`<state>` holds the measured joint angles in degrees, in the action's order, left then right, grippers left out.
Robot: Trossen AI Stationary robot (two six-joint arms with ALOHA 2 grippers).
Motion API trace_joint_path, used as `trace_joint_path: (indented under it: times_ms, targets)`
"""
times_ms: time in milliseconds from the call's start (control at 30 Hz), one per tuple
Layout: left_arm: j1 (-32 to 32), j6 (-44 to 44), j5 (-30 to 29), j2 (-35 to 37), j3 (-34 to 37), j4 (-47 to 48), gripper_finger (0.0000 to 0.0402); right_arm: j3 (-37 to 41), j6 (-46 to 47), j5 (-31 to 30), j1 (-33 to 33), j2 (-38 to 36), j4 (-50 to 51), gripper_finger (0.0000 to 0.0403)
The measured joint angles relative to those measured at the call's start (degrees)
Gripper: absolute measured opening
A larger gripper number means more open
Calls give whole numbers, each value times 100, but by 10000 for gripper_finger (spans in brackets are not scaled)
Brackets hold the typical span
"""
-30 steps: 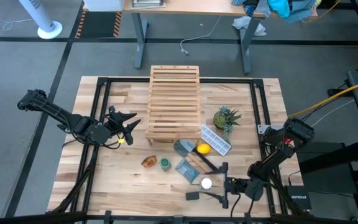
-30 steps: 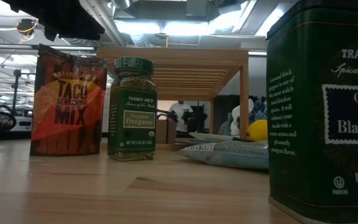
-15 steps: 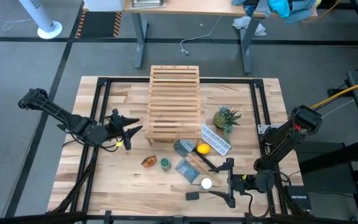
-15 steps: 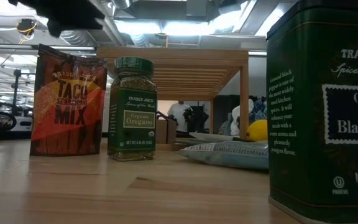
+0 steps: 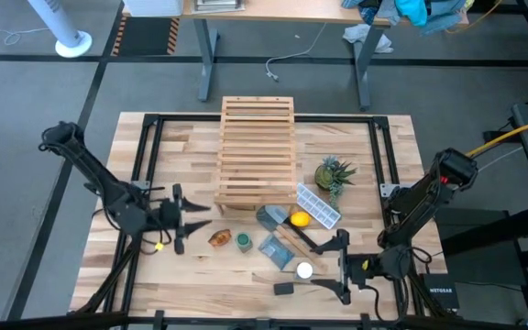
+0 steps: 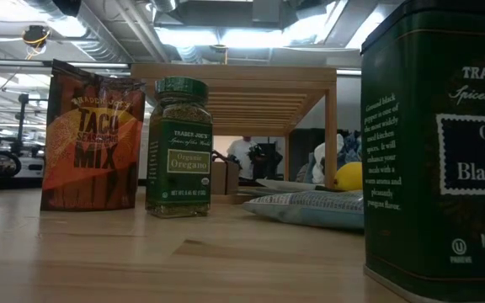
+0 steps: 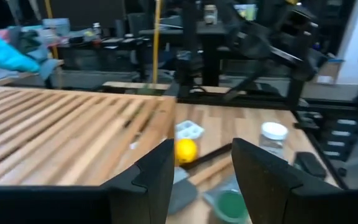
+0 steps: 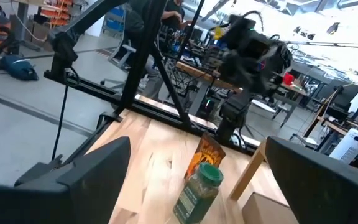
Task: Shelf spices
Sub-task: Put the brown and orange seasoning bag on the shelf
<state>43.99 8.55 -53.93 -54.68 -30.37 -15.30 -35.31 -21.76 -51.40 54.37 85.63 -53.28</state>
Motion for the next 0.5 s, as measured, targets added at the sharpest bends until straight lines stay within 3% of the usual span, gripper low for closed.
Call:
trace_joint_path:
  times_ms: [300, 500]
  targets:
    - [337, -313, -2, -950, -8, -1180, 155, 0, -736, -50, 0, -589, 38, 379]
    - [406, -241, -7, -1296, -59, -1426, 155, 0, -927, -50, 0, -1358, 975, 379]
